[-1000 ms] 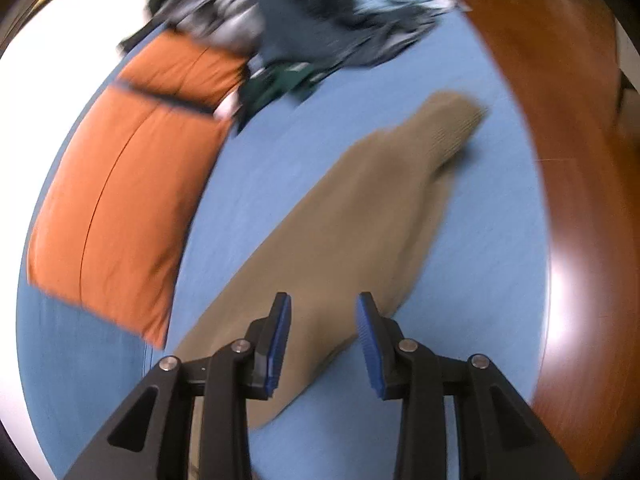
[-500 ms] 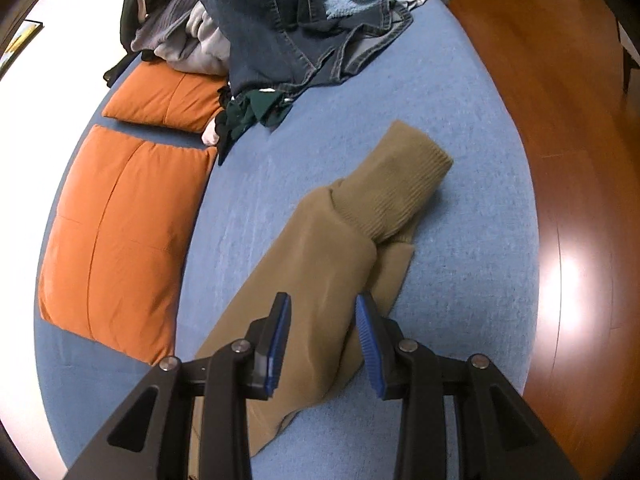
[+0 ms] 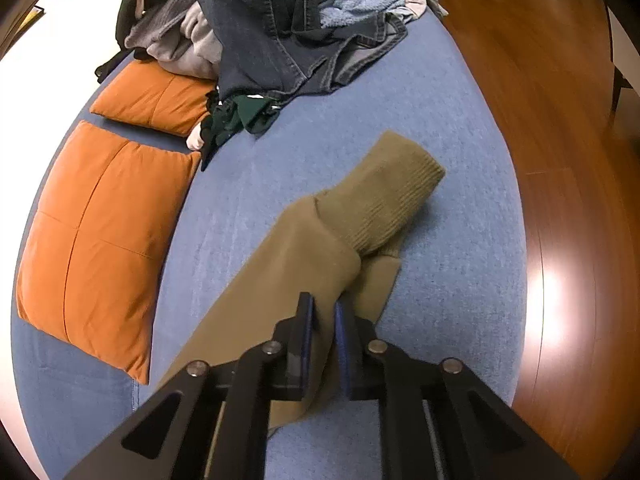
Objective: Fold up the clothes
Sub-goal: 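Grasp the other sleeve cuff with the right gripper and lift it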
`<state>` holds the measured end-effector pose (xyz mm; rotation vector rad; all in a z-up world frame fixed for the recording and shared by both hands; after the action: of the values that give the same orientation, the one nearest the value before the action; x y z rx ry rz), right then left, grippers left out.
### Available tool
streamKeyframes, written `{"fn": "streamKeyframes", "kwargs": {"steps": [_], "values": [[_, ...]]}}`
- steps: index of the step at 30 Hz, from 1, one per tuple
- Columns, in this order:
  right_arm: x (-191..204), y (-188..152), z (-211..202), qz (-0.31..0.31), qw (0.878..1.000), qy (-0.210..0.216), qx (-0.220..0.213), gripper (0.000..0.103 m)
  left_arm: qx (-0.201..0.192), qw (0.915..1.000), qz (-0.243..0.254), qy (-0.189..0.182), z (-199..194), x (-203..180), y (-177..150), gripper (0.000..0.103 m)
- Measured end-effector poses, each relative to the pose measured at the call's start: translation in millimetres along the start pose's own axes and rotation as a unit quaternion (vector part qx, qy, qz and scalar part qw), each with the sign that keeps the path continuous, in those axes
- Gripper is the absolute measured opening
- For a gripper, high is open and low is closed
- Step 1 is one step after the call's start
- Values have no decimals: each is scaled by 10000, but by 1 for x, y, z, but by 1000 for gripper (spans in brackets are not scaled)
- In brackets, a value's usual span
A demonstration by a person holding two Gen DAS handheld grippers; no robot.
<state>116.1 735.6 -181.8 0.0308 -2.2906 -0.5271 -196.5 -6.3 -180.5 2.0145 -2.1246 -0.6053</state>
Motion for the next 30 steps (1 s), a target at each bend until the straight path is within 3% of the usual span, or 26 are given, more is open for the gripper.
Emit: {"fn": "streamKeyframes", "kwargs": {"steps": [9, 15, 21, 24, 27, 30], "values": [[28, 9, -20, -345, 9985, 85, -428, 4, -23, 9999, -116, 125, 1, 8, 2, 28], [69, -4, -27, -601, 9964, 30, -602, 4, -39, 9991, -411, 89, -5, 24, 8, 28], [143, -36, -38, -1110, 9901, 75, -861, 4, 10, 9952, -974, 69, -10, 53, 15, 28], [220, -89, -37, -1825, 9785, 526, -800, 4, -2, 9922, -1242, 76, -14, 67, 18, 28], [306, -163, -37, -2643, 9562, 1092, -619, 4, -36, 9897, -1427, 94, -17, 79, 21, 28], [385, -273, -35, -3781, 9098, 1697, -223, 4, -42, 9870, -1603, 122, -17, 93, 25, 28]]}}
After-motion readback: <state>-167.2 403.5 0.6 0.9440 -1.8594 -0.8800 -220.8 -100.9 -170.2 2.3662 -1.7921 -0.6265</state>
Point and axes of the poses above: each gripper's, at about its wrist camera, not at the fingertips, and z roughly the way its jaws point, x to its left, y to its top, the point moved 10 cm from there along z, roughly the way its jaws point, and after that the axes turned 7 degrees about y, right-handed, at the moved point
